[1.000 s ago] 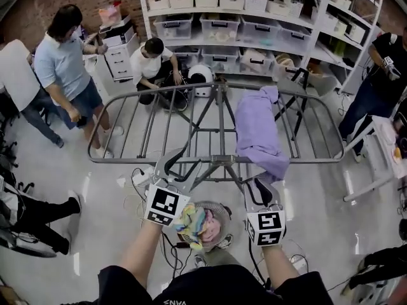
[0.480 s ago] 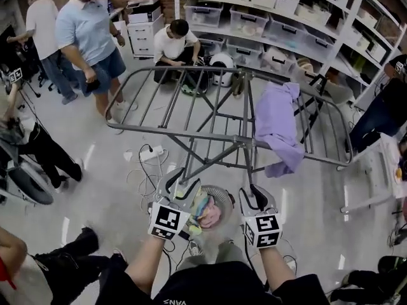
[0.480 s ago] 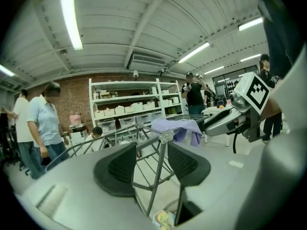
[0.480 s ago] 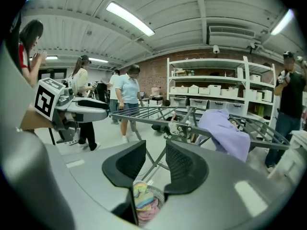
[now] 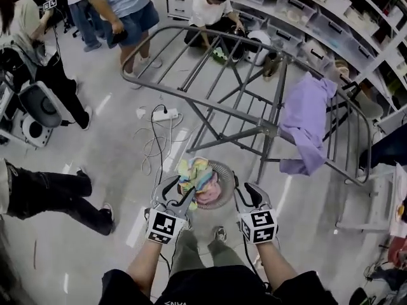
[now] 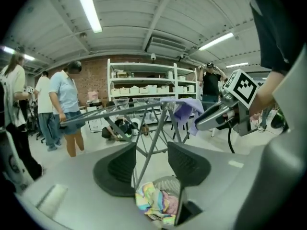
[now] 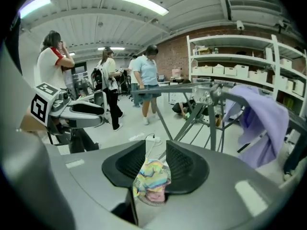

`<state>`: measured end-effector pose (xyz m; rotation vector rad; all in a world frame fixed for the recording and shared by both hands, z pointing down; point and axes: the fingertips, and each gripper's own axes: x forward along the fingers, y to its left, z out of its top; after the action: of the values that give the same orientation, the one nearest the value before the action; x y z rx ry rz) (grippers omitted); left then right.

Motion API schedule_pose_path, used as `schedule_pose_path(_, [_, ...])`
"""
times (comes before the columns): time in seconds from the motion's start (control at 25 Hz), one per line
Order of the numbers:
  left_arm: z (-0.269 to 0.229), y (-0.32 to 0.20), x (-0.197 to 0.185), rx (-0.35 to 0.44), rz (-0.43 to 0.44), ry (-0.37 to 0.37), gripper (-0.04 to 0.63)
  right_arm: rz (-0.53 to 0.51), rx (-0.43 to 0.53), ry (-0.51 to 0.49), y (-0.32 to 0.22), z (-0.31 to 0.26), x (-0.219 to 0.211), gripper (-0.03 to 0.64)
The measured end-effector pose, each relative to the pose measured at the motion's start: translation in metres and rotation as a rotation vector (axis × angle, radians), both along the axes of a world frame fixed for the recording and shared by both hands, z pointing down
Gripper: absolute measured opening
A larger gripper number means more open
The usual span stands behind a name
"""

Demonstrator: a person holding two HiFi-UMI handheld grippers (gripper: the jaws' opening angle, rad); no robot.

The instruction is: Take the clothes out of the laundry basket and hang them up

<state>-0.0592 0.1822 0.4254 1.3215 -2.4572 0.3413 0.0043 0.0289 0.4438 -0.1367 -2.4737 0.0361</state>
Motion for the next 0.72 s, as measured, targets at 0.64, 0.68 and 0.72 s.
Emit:
schedule_pose_path(0.64, [0.242, 0.048, 0.072, -0.121, -0.186, 0.235, 0.181, -0.303, -0.002, 0.312, 0.045, 0.265, 0.028, 0.124])
schedule_pose_path(0.68, [0.260, 0.048, 0.074, -0.133, -0.175, 0.251, 0.181, -0.311, -0.001, 0.323, 0.047, 0.279, 0.028, 0.124])
schedule_pose_path(0.72, [0.278, 0.047, 0.074, -0.147, -0.164, 0.267, 0.181, -0.316, -0.001, 0.335, 0.049, 0.292, 0.027, 0.124])
